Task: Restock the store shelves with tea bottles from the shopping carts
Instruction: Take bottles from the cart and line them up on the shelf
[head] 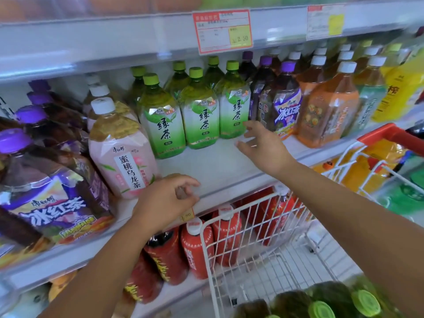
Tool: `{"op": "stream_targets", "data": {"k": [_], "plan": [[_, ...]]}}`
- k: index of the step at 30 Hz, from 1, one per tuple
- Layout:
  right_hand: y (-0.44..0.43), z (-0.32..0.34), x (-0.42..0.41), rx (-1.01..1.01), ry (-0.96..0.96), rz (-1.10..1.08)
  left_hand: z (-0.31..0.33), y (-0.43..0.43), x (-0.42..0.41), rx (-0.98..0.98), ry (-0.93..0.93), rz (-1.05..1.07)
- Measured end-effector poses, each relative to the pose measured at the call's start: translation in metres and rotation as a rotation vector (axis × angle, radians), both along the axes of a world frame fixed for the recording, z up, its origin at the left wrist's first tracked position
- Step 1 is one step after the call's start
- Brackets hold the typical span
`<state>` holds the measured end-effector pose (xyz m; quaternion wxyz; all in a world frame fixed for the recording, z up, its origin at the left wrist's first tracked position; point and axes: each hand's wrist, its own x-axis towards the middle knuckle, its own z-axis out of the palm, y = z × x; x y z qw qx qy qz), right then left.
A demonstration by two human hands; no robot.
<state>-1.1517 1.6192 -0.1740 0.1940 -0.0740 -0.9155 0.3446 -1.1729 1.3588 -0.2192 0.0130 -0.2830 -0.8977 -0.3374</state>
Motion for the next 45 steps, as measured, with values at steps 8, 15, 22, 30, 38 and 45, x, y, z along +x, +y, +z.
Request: {"op": "stream_targets", "data": {"k": [8, 15, 22, 30, 38, 45], "plan": [[-0.014, -0.003, 0.156, -0.006, -0.545, 0.44, 0.004, 0.007, 0.079, 0.011, 0.056, -0.284], [-0.052, -0.038, 0.209, 0.165, -0.86, 0.546, -0.02, 0.01, 0.122, -0.146, 0.004, -0.512], [-0.065, -0.044, 0.215, 0.264, -0.587, 0.491, -0.009, 0.009, 0.125, -0.343, -0.086, -0.56], [-0.057, 0.047, 0.177, -0.192, -0.282, 0.515, 0.031, 0.028, 0.119, 0.006, -0.553, -0.568], [-0.032, 0.058, 0.146, -0.239, -0.21, 0.482, 0.094, 0.029, 0.091, 0.486, -0.287, -0.202], [-0.059, 0.041, 0.057, -0.54, 0.051, 0.434, 0.11, 0.028, 0.038, 0.441, -0.086, -0.001]]}}
